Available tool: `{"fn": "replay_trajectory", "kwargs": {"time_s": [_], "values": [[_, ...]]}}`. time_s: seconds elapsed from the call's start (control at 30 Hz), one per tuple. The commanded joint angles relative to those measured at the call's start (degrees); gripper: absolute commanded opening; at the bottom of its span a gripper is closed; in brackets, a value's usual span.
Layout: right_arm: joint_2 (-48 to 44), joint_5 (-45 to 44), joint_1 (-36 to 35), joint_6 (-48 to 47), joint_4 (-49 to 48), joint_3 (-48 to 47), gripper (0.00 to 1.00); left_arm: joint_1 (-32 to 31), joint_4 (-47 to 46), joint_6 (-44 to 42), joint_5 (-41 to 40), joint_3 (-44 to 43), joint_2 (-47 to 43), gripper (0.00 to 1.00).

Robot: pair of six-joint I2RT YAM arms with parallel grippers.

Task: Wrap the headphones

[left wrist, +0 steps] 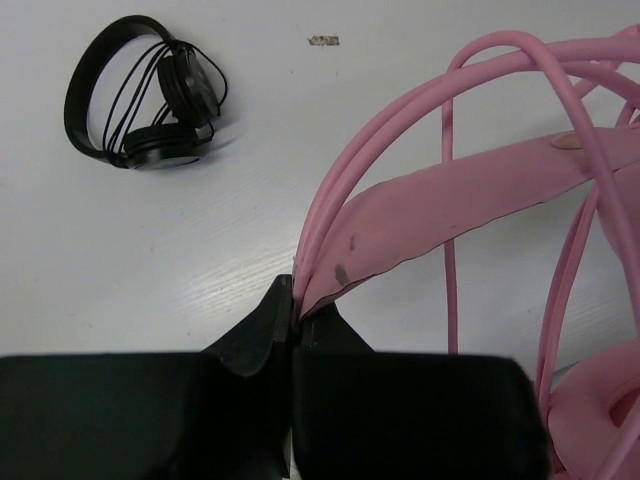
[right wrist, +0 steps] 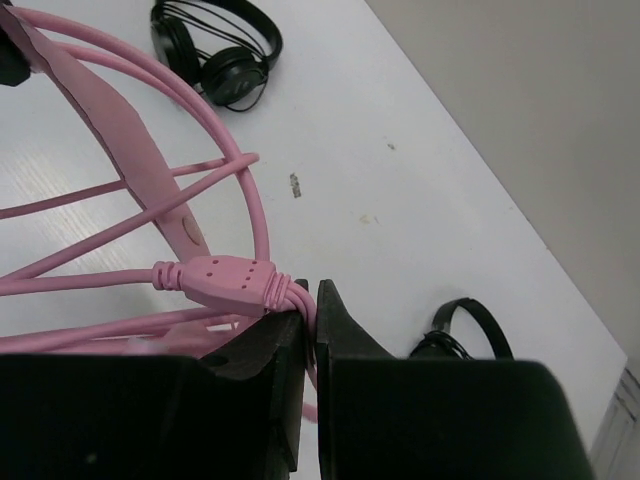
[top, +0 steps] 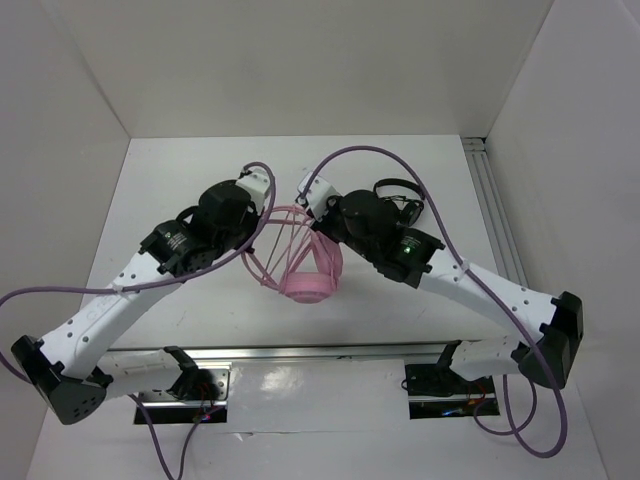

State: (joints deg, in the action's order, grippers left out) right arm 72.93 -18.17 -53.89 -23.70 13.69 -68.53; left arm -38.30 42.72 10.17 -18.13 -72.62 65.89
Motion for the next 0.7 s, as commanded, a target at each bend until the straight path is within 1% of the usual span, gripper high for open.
{"fn": "replay_trajectory", "kwargs": {"time_s": [0.0,0.03,0.1,0.13,0.17,0.2,0.23,0.37,0.4,0.43,0.47,0.5,0.6,0.63,0.67], "values": [[0.28,1.97,4.58,1.2,-8.86,-0.03,0.0,-1.5,7.02,-4.9,3.97,0.03,-2.43,0.0],[0.29,3.13,5.19,1.73,-8.86,-0.02,0.0,-1.51,7.55,-4.9,3.98,-0.76,-1.91,0.0],[1.6,3.14,5.72,2.61,-8.86,0.51,0.06,-2.13,7.55,-4.9,3.36,-1.29,-1.38,0.0],[2.21,4.71,5.72,3.22,-8.34,0.51,0.11,-2.65,7.55,-4.9,3.97,-1.3,-1.38,0.0],[2.22,4.73,5.72,3.92,-8.33,0.51,0.21,-2.65,7.55,-4.9,3.98,-1.91,-1.38,0.0],[2.22,4.73,6.25,3.93,-8.33,1.03,0.22,-2.65,7.55,-4.9,3.98,-1.91,-1.38,0.0],[2.22,5.94,6.25,4.54,-8.33,1.03,0.24,-2.65,7.55,-4.9,3.98,-1.91,-1.38,0.0],[1.69,9.2,8.71,6.13,-8.95,3.05,0.43,-1.34,7.55,-4.2,-0.67,-3.84,-0.67,0.0],[1.69,10.25,9.41,7.87,-8.95,3.66,0.49,-0.38,6.94,-4.2,-0.68,-3.85,0.11,0.0],[1.08,11.48,10.89,8.58,-8.95,4.37,0.51,0.42,6.94,-3.68,-0.68,-4.8,0.12,0.0],[1.08,13.5,11.52,9.2,-9.47,5.24,0.53,1.03,6.94,-3.67,0.89,-6.29,0.9,0.0],[0.38,14.39,12.05,10.59,-9.47,5.77,0.57,2.08,6.16,-3.67,1.86,-6.31,1.52,0.0],[-1.64,19.21,13.37,12.62,-11.31,8.5,0.6,3.84,4.13,-3.67,6.87,-6.92,1.0,0.0],[-2.17,20.97,14.85,13.15,-11.84,9.2,0.65,5.16,3.6,-3.67,8.45,-6.92,0.39,0.0],[-2.7,22.38,14.86,14.11,-12.37,9.9,0.66,5.87,2.9,-3.67,9.77,-6.92,0.38,0.0]]}}
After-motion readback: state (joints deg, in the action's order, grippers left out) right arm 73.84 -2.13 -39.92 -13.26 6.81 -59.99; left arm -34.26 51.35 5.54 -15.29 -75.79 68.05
